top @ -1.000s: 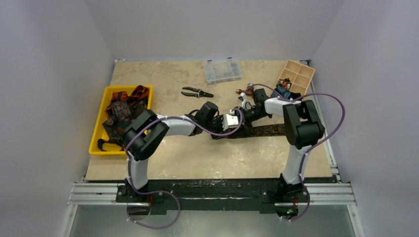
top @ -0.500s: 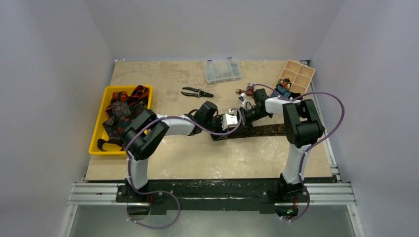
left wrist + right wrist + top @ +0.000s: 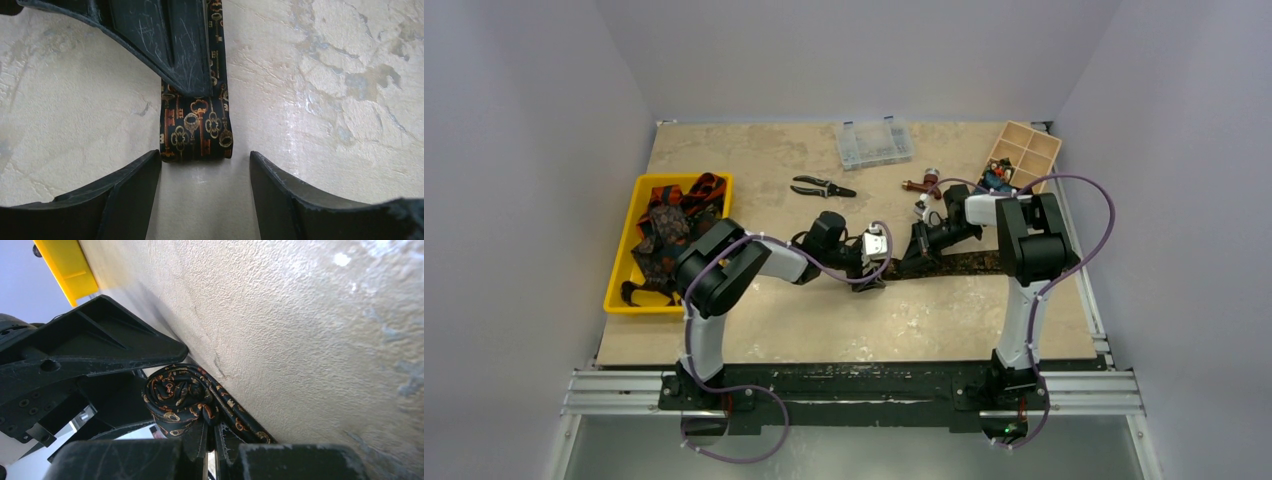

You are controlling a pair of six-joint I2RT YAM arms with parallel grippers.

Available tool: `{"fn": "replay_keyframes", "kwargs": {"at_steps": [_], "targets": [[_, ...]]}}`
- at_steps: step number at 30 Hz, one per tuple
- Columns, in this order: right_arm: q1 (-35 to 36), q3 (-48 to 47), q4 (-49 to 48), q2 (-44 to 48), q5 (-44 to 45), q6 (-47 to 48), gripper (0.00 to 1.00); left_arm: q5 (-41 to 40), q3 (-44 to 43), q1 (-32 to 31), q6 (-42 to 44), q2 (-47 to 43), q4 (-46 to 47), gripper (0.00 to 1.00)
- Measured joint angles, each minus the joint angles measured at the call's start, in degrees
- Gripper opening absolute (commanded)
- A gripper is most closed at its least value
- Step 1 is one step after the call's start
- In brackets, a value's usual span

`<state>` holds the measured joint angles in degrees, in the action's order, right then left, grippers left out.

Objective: Roll the ties
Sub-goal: Roll the tie at the center of the board.

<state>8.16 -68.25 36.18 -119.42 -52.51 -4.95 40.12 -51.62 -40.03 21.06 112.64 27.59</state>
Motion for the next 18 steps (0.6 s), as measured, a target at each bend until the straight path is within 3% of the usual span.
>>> {"fn": "replay_keyframes", "kwargs": {"at_steps": [6, 11, 15, 18], "targets": [[0.0, -0.4, 0.6, -0.2, -0.2, 1.2, 0.00, 1.7, 0.0, -0.1, -4.4, 4.0, 9.9, 0.63], [0.0, -0.4, 0.6, -0.3, -0.7, 2.3, 0.00, 0.9, 0.0, -0.9, -7.1, 6.2, 15.7, 0.54], [0.1, -0.3, 0.5, -0.3, -1.0, 2.7, 0.00, -0.9, 0.0, -2.0, -8.0, 6.5, 16.8, 0.35], [0.2, -0.2, 0.5, -0.3, -1.1, 2.6, 0.15, -1.8, -0.3, -2.1, -7.5, 6.3, 16.0, 0.25]]}}
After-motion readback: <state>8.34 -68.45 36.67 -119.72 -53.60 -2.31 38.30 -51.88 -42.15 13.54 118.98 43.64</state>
